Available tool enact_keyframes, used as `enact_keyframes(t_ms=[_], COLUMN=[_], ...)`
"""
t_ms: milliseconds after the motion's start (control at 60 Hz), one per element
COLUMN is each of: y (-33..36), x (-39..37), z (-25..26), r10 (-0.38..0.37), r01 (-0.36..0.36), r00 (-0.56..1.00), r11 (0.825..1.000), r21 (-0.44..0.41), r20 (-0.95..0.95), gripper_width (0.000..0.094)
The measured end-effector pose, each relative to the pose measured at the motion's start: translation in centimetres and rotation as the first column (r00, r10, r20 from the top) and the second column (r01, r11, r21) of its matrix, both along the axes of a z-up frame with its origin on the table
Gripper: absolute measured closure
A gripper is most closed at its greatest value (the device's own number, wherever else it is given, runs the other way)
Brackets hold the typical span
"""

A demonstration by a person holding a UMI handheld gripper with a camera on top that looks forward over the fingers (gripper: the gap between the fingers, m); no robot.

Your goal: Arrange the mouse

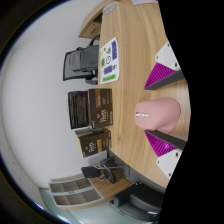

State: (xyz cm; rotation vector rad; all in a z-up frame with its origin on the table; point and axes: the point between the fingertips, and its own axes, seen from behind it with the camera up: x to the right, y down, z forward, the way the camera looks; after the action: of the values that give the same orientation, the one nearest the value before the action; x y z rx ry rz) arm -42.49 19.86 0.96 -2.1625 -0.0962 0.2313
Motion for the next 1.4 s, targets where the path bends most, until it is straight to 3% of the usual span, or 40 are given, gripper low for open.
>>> enact_keyframes(t_ms=[167, 250, 267, 383, 533, 633, 750, 867, 1033, 1117, 1250, 1400], y=[2.0, 2.6, 2.7, 2.6, 2.4, 1.8, 1.4, 0.5, -0.4, -0.9, -3.1, -6.3], x=[1.0, 0.8, 0.8, 1.3, 1.4, 0.9, 1.8, 4.5, 16.4, 25.3, 41.6, 54.1], z=[-0.4, -0.5, -0.6, -0.9, -1.0, -0.3, 5.4, 13.3, 22.5, 24.0, 21.5, 11.7], r10=[-0.041, -0.05, -0.054, -0.089, -0.113, -0.066, -0.059, -0.063, -0.131, -0.18, -0.274, -0.283], r01=[0.041, 0.05, 0.054, 0.091, 0.118, 0.073, 0.059, 0.053, 0.089, 0.113, 0.205, 0.265], r00=[0.998, 0.998, 0.998, 0.994, 0.989, 0.995, 0.996, 0.995, 0.979, 0.956, 0.919, 0.925], r11=[0.999, 0.999, 0.999, 0.996, 0.992, 0.994, 0.998, 0.992, 0.964, 0.955, 0.946, 0.959], r21=[0.001, 0.002, 0.001, -0.023, -0.05, -0.084, 0.014, 0.118, 0.249, 0.275, 0.249, 0.104], r20=[0.045, 0.04, 0.041, 0.068, 0.091, 0.078, 0.068, 0.079, 0.159, 0.233, 0.283, 0.252], gripper_width=[0.0139, 0.0246, 0.0337, 0.0443, 0.0491, 0.0499, 0.0496, 0.0497, 0.0497, 0.0498, 0.05, 0.0501])
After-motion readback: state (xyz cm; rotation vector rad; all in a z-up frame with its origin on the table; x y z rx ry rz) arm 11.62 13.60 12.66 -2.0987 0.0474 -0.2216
